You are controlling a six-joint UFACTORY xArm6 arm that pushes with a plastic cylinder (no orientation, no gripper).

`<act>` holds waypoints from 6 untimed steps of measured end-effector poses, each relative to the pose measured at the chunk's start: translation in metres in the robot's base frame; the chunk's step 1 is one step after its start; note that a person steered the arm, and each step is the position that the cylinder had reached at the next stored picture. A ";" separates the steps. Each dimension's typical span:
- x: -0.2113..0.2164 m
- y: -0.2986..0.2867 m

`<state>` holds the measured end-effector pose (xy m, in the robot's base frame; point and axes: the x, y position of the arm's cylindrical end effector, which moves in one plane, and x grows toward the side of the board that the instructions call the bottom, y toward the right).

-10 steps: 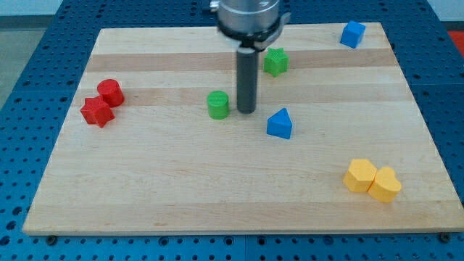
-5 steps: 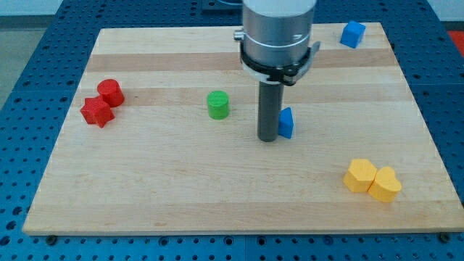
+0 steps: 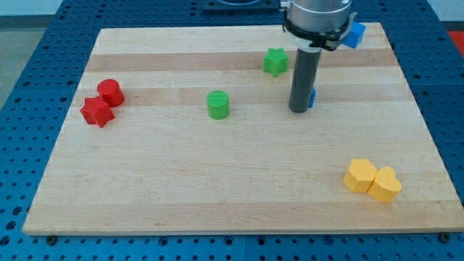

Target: Push the blue triangle to the blue cube

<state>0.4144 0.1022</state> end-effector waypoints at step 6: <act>-0.108 0.058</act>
